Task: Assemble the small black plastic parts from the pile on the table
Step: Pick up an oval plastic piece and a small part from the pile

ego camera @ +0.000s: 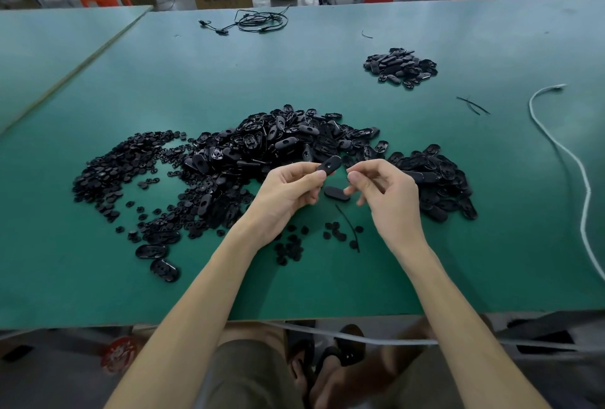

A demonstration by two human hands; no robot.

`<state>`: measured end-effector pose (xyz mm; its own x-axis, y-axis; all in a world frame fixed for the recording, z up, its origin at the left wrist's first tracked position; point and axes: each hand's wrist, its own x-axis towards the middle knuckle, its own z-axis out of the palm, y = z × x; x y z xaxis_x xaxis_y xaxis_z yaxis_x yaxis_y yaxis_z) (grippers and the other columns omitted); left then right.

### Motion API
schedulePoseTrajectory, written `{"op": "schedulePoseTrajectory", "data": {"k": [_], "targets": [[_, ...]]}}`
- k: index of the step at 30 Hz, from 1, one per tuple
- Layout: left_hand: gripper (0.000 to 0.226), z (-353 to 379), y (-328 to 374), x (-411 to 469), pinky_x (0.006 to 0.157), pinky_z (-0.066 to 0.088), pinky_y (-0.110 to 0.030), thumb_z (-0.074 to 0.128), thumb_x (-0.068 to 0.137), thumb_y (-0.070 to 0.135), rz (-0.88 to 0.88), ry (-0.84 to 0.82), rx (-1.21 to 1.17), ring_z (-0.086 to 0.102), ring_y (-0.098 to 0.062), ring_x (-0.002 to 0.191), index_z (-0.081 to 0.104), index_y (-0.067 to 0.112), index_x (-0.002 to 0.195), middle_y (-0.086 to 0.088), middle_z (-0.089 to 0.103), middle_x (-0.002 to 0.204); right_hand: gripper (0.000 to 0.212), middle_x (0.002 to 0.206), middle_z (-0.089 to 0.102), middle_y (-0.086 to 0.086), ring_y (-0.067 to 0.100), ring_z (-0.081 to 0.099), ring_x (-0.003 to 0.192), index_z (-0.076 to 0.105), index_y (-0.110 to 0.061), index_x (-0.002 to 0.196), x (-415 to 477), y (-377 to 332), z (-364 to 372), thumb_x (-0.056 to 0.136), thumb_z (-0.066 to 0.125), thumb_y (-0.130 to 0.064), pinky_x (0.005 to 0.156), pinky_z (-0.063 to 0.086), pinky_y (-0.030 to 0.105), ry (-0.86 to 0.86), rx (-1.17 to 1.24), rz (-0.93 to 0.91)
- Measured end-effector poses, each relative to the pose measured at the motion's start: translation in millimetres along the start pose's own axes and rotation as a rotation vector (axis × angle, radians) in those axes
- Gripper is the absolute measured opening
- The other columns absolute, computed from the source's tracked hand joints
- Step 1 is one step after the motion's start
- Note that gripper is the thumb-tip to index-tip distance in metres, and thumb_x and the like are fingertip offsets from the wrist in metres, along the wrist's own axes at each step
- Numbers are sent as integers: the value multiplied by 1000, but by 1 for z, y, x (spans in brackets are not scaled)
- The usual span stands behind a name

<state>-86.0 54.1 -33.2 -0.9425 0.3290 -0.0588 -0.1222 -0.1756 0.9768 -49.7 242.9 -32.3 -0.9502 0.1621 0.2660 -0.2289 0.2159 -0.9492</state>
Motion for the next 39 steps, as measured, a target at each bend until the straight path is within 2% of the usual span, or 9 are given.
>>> {"op": "schedulePoseTrajectory", "data": {"k": [7, 10, 14, 17, 19, 22, 26, 30, 39], "targets": [[13, -1, -4, 1, 67, 49, -22, 68, 100, 12, 26, 17, 81, 52, -10, 66, 75, 7, 109, 1, 59, 72, 10, 77, 76, -1, 12, 71, 68, 73, -22, 94, -1, 0, -1, 98, 71, -13, 67, 55, 23, 6, 23, -4], [12, 0, -6, 1, 69, 48, -25, 69, 100, 15, 55, 5, 187, 53, -13, 67, 76, 8, 107, -6, 61, 78, 10, 76, 75, 0, 11, 68, 67, 73, -20, 94, -1, 0, -1, 98, 70, -12, 67, 54, 23, 3, 31, -15], [11, 3, -7, 0, 69, 50, -22, 70, 100, 17, 105, -31, 368, 55, -10, 66, 75, 11, 107, 6, 72, 81, 7, 74, 74, -1, 11, 63, 63, 73, -19, 96, -2, 1, 0, 99, 70, -14, 66, 52, 23, -3, -15, -28], [15, 4, -6, 0, 68, 51, -22, 71, 99, 17, 102, -31, 377, 56, -8, 66, 75, 8, 110, -4, 71, 86, 7, 72, 72, -4, 10, 60, 60, 71, -22, 94, -1, 2, 0, 100, 70, -17, 64, 49, 20, 2, -60, -34], [15, 5, -6, 0, 67, 50, -22, 71, 99, 17, 98, -36, 374, 56, -9, 66, 75, 7, 110, -2, 71, 86, 9, 73, 72, -6, 9, 60, 60, 71, -23, 94, -1, 1, 1, 100, 70, -16, 64, 49, 19, 6, -77, -41], [12, 5, -6, 0, 66, 50, -22, 70, 100, 17, 89, -40, 365, 56, -9, 67, 75, 9, 108, 4, 72, 82, 12, 85, 73, -6, 7, 69, 73, 71, -22, 98, -1, 1, 2, 99, 70, -10, 68, 54, 22, 21, -97, -64], [14, 4, -5, 0, 67, 50, -24, 72, 98, 18, 93, -41, 370, 57, -10, 68, 75, 8, 106, 1, 71, 83, 12, 93, 74, -5, 11, 73, 83, 73, -22, 98, -1, 1, 3, 97, 72, -10, 74, 56, 30, 15, -136, -59], [14, 6, -4, -1, 67, 50, -25, 75, 96, 16, 89, -48, 351, 57, -11, 69, 74, 5, 103, -4, 69, 83, 21, 96, 70, -6, 10, 71, 81, 69, -30, 93, -1, 0, 4, 97, 72, -9, 72, 51, 23, 5, -188, -74], [12, 6, -3, -2, 68, 53, -25, 76, 95, 15, 89, -72, 348, 59, -12, 70, 75, 7, 103, 0, 72, 83, 16, 96, 66, -8, 9, 68, 81, 72, -20, 92, -1, -2, 5, 96, 71, -5, 73, 48, 14, -30, -227, -110]]}}
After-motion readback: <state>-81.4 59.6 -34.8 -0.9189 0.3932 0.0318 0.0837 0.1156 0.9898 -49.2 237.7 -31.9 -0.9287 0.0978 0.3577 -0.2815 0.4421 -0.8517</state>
